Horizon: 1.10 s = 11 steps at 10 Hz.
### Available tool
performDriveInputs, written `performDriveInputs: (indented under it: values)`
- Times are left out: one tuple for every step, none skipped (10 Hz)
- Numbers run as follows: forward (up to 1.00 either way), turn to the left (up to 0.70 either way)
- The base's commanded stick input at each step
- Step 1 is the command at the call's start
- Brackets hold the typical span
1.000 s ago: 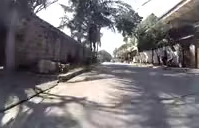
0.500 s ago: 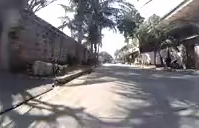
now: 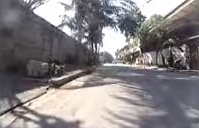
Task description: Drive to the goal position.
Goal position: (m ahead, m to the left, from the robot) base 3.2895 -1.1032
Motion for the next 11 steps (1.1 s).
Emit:
performDriveInputs:
  values:
    - [0.7, -0.35]
    - [0.7, -0.35]
    - [0.7, -0.35]
    - [0.7, -0.35]
    - [0.7, -0.35]
    - [0.7, -0.35]
    - [0.7, -0.15]
    - [0.7, -0.01]
    - [0.7, 0.0]
    - [0.7, 0.0]
    - [0.7, -0.02]
